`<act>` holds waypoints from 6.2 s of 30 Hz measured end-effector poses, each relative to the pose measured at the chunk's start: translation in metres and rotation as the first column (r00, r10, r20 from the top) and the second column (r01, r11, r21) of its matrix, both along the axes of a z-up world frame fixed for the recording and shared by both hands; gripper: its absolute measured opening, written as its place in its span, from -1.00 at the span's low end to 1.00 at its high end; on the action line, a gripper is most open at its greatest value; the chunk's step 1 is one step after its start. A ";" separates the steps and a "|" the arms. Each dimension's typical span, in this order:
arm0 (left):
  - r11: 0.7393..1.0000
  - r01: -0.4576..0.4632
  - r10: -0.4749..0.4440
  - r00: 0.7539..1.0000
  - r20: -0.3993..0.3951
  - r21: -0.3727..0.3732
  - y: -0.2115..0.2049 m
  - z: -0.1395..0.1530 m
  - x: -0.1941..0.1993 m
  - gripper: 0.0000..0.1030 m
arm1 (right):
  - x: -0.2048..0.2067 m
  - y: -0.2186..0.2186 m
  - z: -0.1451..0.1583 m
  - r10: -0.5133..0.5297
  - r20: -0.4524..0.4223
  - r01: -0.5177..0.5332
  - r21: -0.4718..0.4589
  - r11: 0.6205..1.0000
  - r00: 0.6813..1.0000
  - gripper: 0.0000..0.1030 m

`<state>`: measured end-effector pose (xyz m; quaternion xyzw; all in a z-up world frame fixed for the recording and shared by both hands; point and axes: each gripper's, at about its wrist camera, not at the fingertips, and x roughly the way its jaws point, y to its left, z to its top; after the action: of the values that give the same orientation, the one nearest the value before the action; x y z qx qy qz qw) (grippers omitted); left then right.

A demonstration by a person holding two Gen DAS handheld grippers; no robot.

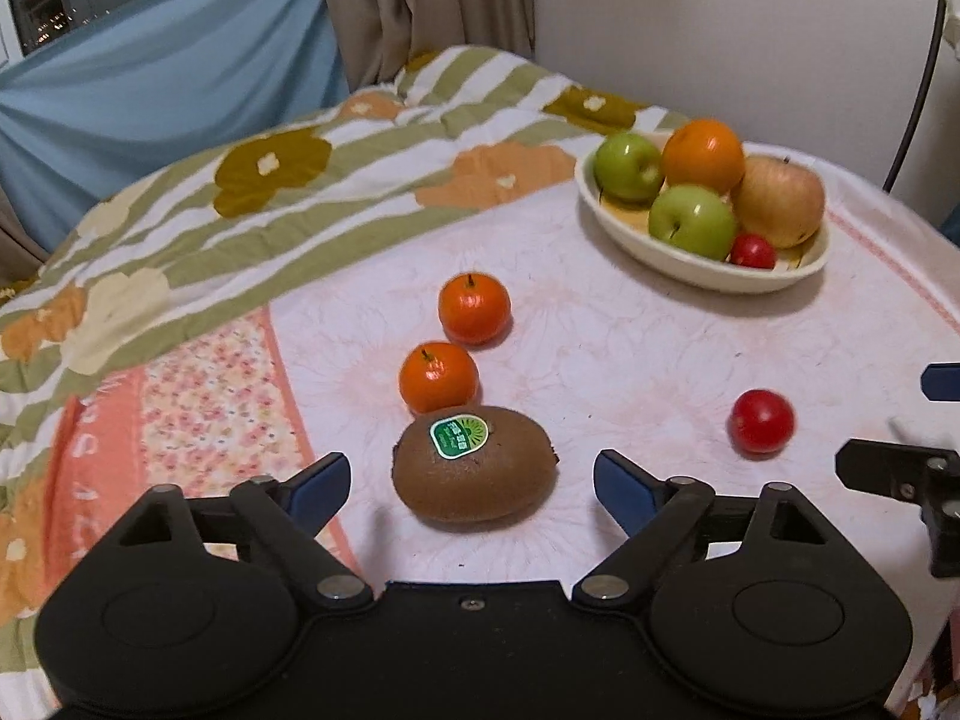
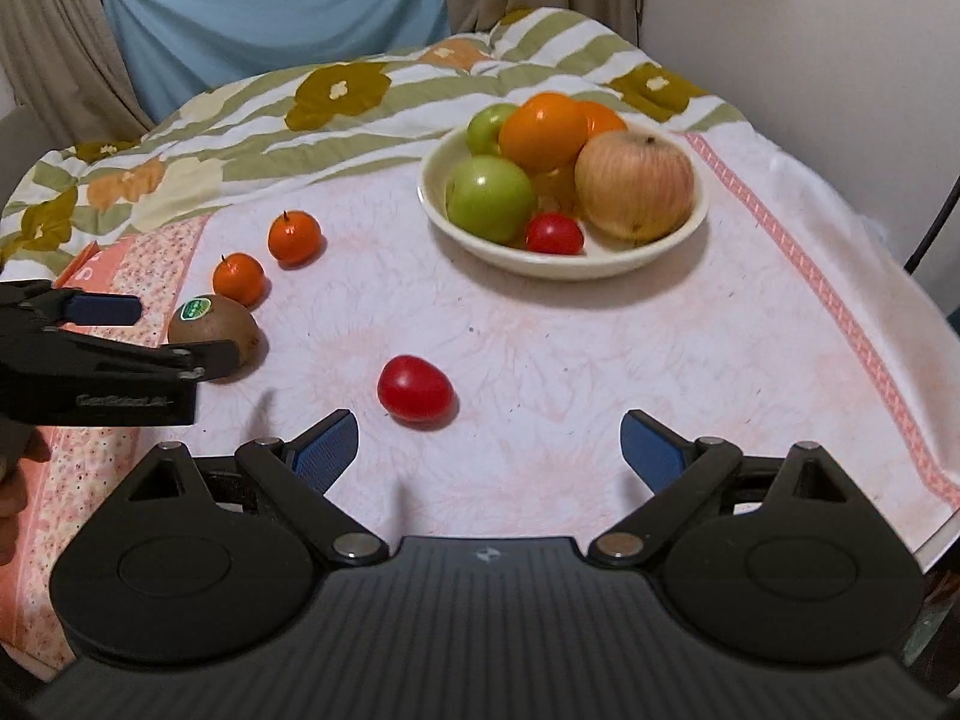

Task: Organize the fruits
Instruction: 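Grasp the kiwi with the left tool while the right tool grasps the red cherry tomato, then carry the kiwi and cherry tomato into the duck bowl and release both, then move both tools toward the two mandarins on the cloth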

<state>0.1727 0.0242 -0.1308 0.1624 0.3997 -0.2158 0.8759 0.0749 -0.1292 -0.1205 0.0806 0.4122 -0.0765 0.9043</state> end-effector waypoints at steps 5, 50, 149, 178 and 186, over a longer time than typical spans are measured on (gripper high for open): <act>1.000 0.002 -0.003 0.999 -0.044 -0.016 -0.001 -0.012 0.012 0.64 | 0.003 0.006 -0.009 -0.022 0.000 0.022 -0.005 1.000 1.000 1.00; 0.997 -0.046 0.043 0.998 -0.053 -0.063 0.012 -0.001 -0.008 0.36 | 0.053 0.020 -0.018 0.084 0.004 -0.083 -0.048 0.995 0.996 -0.02; 0.905 -0.421 0.425 0.902 0.073 -0.061 -0.158 0.057 0.017 0.84 | 0.177 -0.214 0.021 0.324 0.093 -0.329 0.040 0.943 0.941 1.00; 0.881 -0.459 0.472 0.870 0.143 -0.119 -0.067 0.107 -0.072 0.96 | 0.072 -0.145 0.112 0.292 0.205 -0.290 -0.039 0.956 0.934 1.00; 0.905 -0.417 0.425 0.895 0.133 -0.086 -0.032 0.096 -0.067 0.97 | 0.066 -0.094 0.105 0.278 0.178 -0.272 -0.061 0.961 0.944 1.00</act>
<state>0.1053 -0.0073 -0.0347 0.0632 0.3531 -0.0194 0.9333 0.1410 -0.2229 -0.0153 0.0130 0.3322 0.0509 0.9417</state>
